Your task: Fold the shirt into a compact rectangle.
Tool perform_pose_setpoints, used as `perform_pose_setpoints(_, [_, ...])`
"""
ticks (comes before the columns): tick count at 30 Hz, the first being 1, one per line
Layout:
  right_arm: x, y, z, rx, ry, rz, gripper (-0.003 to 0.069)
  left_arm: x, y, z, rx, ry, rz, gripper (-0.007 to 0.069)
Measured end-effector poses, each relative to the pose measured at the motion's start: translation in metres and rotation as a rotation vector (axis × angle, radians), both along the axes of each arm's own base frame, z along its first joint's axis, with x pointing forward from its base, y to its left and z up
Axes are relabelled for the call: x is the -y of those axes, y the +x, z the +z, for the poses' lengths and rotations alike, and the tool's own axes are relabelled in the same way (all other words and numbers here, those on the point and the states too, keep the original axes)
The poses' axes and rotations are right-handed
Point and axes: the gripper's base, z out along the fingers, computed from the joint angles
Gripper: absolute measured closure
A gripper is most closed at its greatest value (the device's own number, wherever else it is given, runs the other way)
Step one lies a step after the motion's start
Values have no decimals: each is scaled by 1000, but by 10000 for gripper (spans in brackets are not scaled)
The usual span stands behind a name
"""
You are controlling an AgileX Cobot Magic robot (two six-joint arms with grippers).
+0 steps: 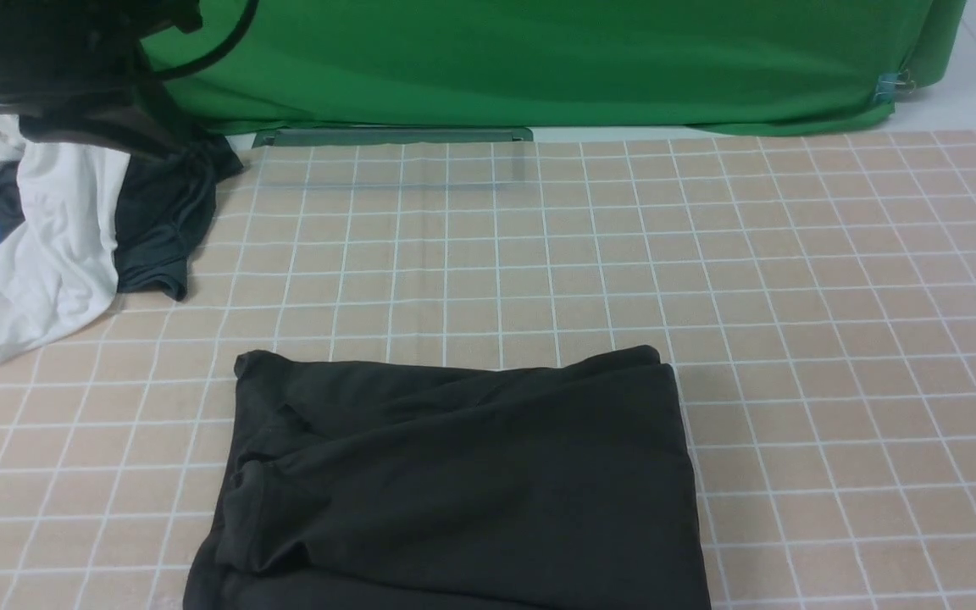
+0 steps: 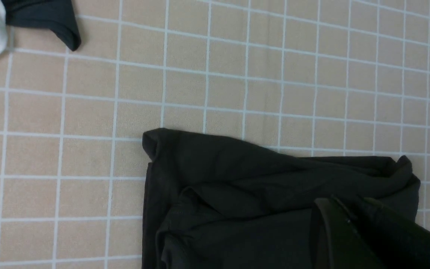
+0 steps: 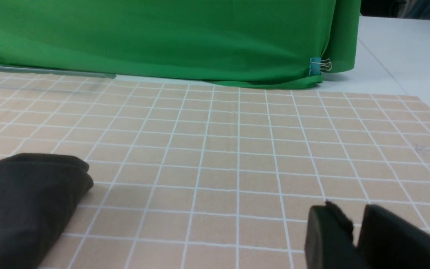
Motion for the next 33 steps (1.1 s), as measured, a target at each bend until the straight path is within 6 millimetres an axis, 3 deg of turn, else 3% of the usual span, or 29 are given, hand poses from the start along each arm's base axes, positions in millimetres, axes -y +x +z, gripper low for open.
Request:
perform_pose_setpoints(7, [0, 0, 0, 0, 2, -3, 490, -6, -41, 35, 143, 33, -11, 612])
perform_pose_setpoints(14, [0, 0, -1, -5, -61, 5, 477, -12, -77, 52, 221, 43, 25, 611])
perform_pose_setpoints(17, [0, 0, -1, -4, -137, 16, 469, -13, -95, 45, 241, 39, 31, 611])
perform_pose_setpoints(25, [0, 0, -1, -5, -173, 22, 456, -21, -118, -3, 393, 79, 76, 611])
perform_pose_setpoints(30, [0, 0, -1, -6, -173, 22, 447, -24, -133, -12, 483, 73, 99, 611])
perform_pose_setpoints(33, [0, 0, -1, -6, -173, 22, 442, -22, -150, -23, 568, -19, 121, 611])
